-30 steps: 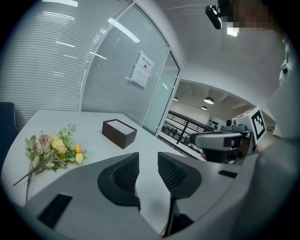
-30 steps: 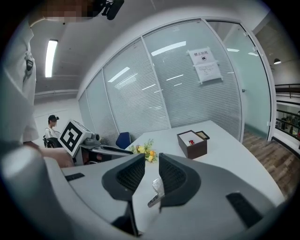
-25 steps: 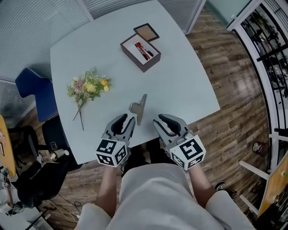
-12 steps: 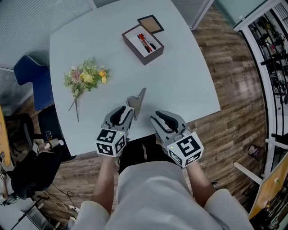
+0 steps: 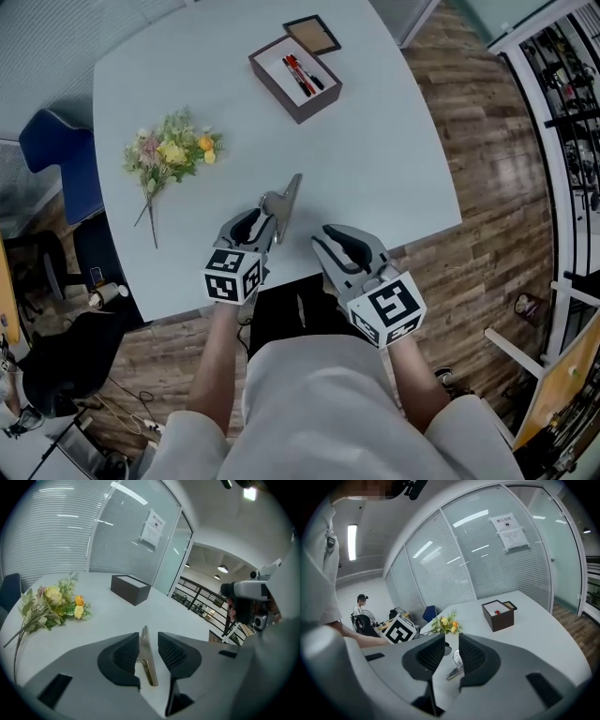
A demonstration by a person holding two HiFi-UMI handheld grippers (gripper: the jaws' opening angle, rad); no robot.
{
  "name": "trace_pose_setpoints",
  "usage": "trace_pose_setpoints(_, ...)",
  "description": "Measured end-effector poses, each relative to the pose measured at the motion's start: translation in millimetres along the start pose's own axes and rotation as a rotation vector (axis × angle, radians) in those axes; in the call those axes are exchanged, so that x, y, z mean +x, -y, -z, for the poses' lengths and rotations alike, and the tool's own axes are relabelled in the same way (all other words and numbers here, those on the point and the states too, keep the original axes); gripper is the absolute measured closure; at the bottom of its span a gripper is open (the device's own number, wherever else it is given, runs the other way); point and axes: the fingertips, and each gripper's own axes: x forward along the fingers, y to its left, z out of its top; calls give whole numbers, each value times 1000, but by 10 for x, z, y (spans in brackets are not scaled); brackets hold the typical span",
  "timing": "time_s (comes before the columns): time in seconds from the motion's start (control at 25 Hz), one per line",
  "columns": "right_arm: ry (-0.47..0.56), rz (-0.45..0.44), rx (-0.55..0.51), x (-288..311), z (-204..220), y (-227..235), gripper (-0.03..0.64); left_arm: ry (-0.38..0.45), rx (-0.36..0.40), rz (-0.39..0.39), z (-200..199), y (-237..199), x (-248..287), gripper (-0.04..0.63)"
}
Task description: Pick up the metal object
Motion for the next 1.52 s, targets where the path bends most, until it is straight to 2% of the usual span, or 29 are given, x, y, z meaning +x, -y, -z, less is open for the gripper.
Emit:
trace_pose_setpoints(0.8,-58,21,39,101,133,176,518,-78,-66,-7,282,-283,429,479)
trace_pose_setpoints(1.28,-61,37,52,107,136,256,518,-96,-69,8,283,-302,559,479)
trace_pose_setpoints(1.52,-62,45,51,112,114,282,520,-109,-45,-1,288,-313,584,482)
